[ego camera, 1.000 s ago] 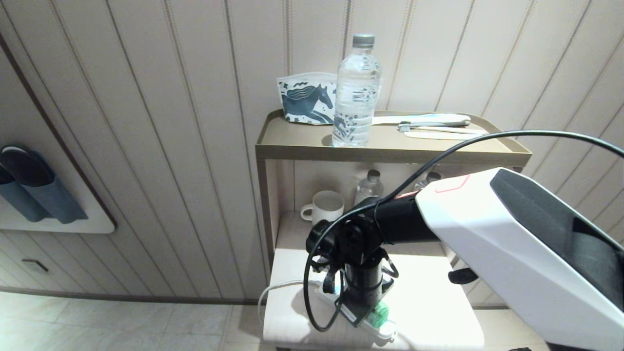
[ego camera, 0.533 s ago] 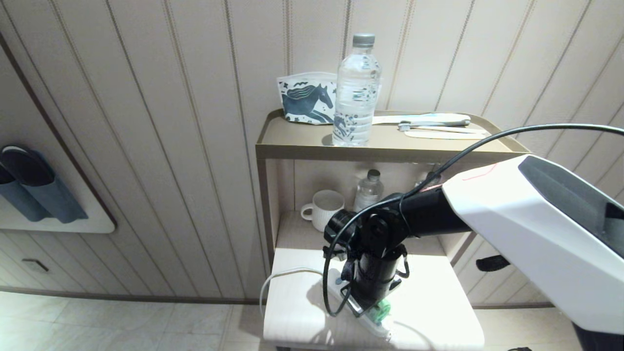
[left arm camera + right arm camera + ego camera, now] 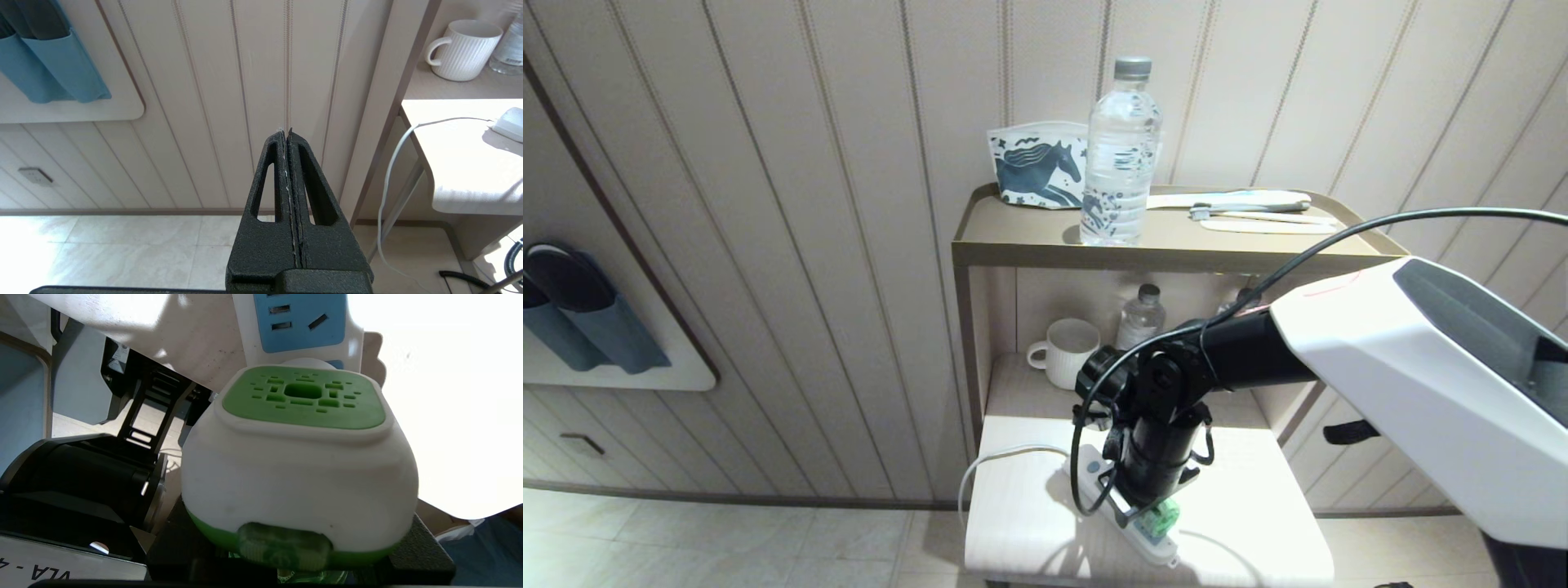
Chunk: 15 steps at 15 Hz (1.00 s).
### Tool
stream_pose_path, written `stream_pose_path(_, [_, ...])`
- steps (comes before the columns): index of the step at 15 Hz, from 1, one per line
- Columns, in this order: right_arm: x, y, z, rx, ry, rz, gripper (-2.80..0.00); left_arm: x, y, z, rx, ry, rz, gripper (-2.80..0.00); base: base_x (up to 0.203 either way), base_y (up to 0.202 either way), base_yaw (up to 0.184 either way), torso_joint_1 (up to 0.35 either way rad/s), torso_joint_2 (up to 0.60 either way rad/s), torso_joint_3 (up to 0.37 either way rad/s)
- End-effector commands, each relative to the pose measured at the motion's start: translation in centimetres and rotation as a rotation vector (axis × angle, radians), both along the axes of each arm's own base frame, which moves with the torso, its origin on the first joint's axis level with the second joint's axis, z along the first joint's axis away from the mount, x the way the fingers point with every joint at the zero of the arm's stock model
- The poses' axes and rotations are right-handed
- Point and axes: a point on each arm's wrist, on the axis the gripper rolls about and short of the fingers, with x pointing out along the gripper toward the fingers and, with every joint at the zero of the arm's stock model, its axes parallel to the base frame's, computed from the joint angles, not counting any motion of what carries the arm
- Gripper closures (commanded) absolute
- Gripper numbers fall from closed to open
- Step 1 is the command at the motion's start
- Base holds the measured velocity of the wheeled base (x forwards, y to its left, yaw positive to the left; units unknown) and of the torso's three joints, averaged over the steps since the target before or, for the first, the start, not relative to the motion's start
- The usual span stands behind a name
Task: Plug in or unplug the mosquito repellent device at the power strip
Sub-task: Insert the plug into the socket
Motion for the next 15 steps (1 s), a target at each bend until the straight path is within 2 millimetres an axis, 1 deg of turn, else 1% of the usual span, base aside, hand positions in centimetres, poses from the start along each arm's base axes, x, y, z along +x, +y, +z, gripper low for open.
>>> stream_pose_path(1, [-0.2,-0.3,-0.9,-0.021,0.03,-0.013,0.0,0.0,0.0,0.0,0.001,0.0,0.0,0.0,0.0,0.0,0.0,0.0,0.0,0.0])
stream_pose_path(4, [-0.5,-0.4,-1.2,-0.001,0.0,-0.065,0.0,0.0,0.0,0.0,0.001,0.0,0.0,0.0,0.0,0.0,0.0,0.0,0.0,0.0])
stream_pose_path(6, [-0.7,-0.5,-0.9,0.032,-0.048,-0.075,0.0,0.0,0.0,0.0,0.001,0.0,0.0,0.0,0.0,0.0,0.0,0.0,0.0,0.0])
stream_pose_path(9, [-0.9,-0.9,-1.4,0.034,-0.037,-0.115,0.0,0.0,0.0,0.0,0.001,0.0,0.0,0.0,0.0,0.0,0.0,0.0,0.0,0.0])
stream_pose_path(12, [-0.7,-1.0,-1.7,0.04,-0.04,-0.145,0.0,0.0,0.0,0.0,0.001,0.0,0.0,0.0,0.0,0.0,0.0,0.0,0.0,0.0])
stream_pose_path(14, [-0.6,-1.0,-1.2,0.077,-0.032,-0.193,0.0,0.0,0.0,0.0,0.001,0.0,0.0,0.0,0.0,0.0,0.0,0.0,0.0,0.0])
stream_pose_path(15, [-0.4,-1.4,-1.0,0.094,-0.026,-0.217,0.0,0.0,0.0,0.0,0.001,0.0,0.0,0.0,0.0,0.0,0.0,0.0,0.0,0.0])
